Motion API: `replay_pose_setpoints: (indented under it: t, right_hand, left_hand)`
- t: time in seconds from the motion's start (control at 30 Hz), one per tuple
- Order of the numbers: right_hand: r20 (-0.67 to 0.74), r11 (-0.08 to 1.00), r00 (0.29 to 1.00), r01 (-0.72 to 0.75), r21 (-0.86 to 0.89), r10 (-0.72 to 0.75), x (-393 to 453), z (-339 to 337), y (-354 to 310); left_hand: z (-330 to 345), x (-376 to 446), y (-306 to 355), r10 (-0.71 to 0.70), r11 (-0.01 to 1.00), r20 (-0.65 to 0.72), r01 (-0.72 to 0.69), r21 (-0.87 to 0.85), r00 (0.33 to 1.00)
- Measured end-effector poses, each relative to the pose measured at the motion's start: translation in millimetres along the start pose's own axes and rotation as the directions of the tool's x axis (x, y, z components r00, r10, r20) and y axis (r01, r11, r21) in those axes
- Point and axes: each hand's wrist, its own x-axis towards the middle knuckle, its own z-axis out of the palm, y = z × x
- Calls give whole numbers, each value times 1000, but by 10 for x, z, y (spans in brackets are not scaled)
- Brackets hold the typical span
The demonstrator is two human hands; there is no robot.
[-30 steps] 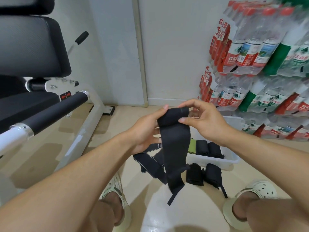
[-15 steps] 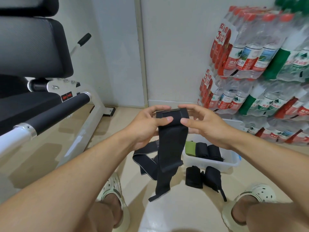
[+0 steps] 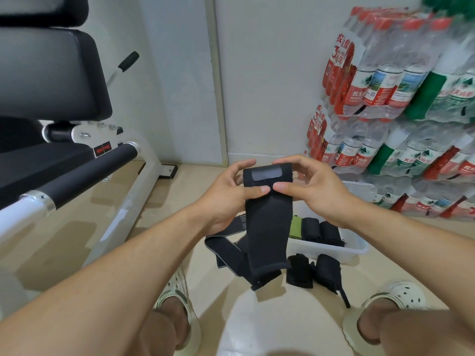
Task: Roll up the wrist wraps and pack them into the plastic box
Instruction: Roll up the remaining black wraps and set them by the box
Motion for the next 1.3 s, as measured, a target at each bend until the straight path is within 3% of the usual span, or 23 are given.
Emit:
replay_pose_setpoints:
  t: [0.2, 0.47, 0.77, 0.87, 1.0, 1.3]
  right_hand:
    - [-50, 992, 992, 113, -64, -116, 20, 16, -19]
    - [-83, 975, 979, 171, -144, -184, 9, 88, 39]
    - [43, 999, 998, -34, 7, 34, 13, 14, -1]
    - [53, 978, 987, -161, 133, 155, 37, 16, -12]
    - [153, 955, 956, -270, 123, 251, 21, -13, -35]
    - [85, 979, 977, -202, 43, 197, 15, -63, 22]
  left_hand:
    - [29, -36, 8, -118, 993, 100, 115, 31, 988]
    - [72, -61, 49, -139, 987, 36, 141, -71, 990]
    - [4, 2, 49, -55, 998, 23, 56, -29, 998]
    - [-2, 34, 23, -10, 1000, 16, 10, -8, 1000]
    - [-11, 38, -2, 21, 1000, 16, -20, -10, 1000]
    - [13, 16, -29, -42, 998, 24, 44, -55, 999]
